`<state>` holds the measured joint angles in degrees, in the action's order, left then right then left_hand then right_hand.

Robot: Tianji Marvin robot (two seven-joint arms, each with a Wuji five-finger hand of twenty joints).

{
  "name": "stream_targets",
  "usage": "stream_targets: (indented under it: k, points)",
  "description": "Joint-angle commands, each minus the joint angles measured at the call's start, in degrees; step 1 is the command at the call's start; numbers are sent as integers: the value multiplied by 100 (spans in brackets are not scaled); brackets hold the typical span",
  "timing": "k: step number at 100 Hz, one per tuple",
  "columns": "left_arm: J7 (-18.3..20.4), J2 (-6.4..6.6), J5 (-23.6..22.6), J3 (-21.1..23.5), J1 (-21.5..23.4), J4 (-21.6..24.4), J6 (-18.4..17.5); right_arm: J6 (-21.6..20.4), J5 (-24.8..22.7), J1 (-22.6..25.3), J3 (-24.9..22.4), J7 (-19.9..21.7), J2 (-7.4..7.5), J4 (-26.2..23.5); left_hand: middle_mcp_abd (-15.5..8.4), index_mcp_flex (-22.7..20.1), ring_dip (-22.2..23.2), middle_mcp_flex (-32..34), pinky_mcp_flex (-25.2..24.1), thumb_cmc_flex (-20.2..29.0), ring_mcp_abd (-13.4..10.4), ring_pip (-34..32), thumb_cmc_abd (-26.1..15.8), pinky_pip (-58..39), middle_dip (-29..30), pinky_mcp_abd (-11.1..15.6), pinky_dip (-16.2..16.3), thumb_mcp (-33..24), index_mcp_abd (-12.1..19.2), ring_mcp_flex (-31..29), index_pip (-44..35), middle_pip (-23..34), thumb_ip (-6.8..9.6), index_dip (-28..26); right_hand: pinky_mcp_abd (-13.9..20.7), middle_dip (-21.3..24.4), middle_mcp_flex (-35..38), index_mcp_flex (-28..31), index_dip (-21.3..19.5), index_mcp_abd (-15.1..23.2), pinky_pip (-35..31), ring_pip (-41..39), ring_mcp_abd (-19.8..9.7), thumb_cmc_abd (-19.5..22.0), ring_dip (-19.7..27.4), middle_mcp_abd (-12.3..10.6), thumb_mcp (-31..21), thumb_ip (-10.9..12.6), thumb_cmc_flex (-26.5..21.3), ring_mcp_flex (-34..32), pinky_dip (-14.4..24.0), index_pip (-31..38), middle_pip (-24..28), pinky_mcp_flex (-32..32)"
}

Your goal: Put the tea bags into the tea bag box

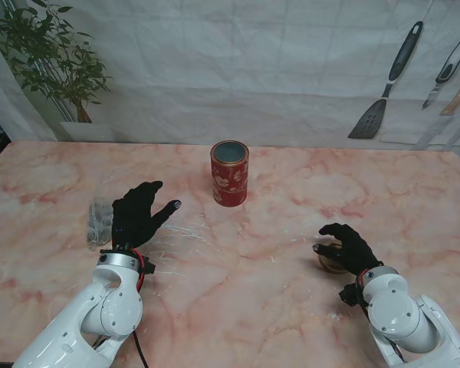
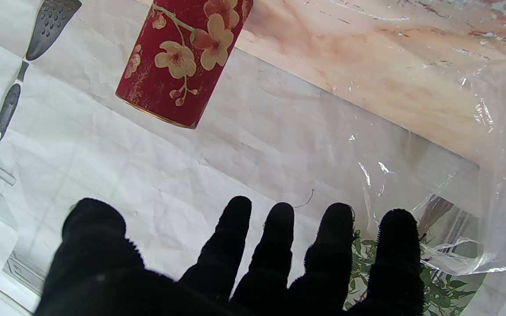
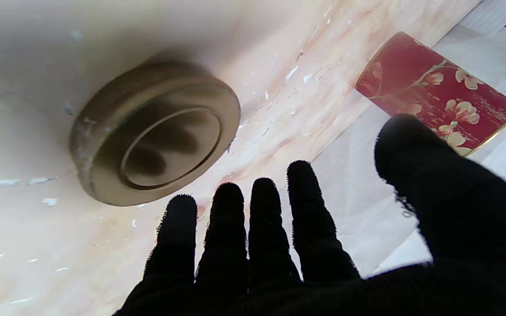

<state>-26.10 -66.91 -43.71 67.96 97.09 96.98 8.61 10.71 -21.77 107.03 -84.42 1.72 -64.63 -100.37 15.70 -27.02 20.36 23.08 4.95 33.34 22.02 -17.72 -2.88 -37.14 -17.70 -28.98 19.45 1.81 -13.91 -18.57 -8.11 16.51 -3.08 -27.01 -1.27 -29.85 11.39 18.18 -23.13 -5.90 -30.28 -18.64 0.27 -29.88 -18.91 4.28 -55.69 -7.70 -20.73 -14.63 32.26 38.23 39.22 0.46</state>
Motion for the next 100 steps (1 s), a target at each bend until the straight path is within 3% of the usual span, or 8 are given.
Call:
stream_targets:
  k: [1,39,58,100]
  points:
    - [63,-27,26,-13,-13,33,18,1,42,80,-24,73,18,40,-142,6,32,54,13,-10,-139,23,-20,-181,14,78,72,-41,3,-33,-48,59,229,-1,310,82,117,-50,73,152,134,133,-245,79,102,-156,52,100,199,-118,-32,-51,-89,-57]
    - [25,-45,79,-35,-38,38,16,-61,46,61,-9,212,51,249,-160,-55,53,124,60,11,-163,-26,-5,-268,-48,126,116,-41,-7,-98,-118,139,228,-74,345,189,99,-117,113,189,217,299,-369,18,207,-297,20,99,203,-119,-35,-118,-255,-12]
    - [46,-42,83,-41,-41,56,14,4,-19,3,25,20,14,333,-176,-60,57,130,64,12,-173,-37,-5,-292,-79,141,130,-37,-10,-102,-144,163,227,-122,204,151,-159,-223,112,221,-54,248,-349,-46,147,-354,-33,81,211,41,139,-102,-172,83]
    - [65,-49,150,7,6,115,-28,176,-26,-254,96,373,87,605,-185,-91,65,167,91,35,-201,-64,10,-335,-129,174,154,-39,-12,-141,-199,209,226,-224,135,409,-161,-259,177,171,-868,-224,-320,-185,-138,-356,-92,74,102,3,329,-179,-805,184]
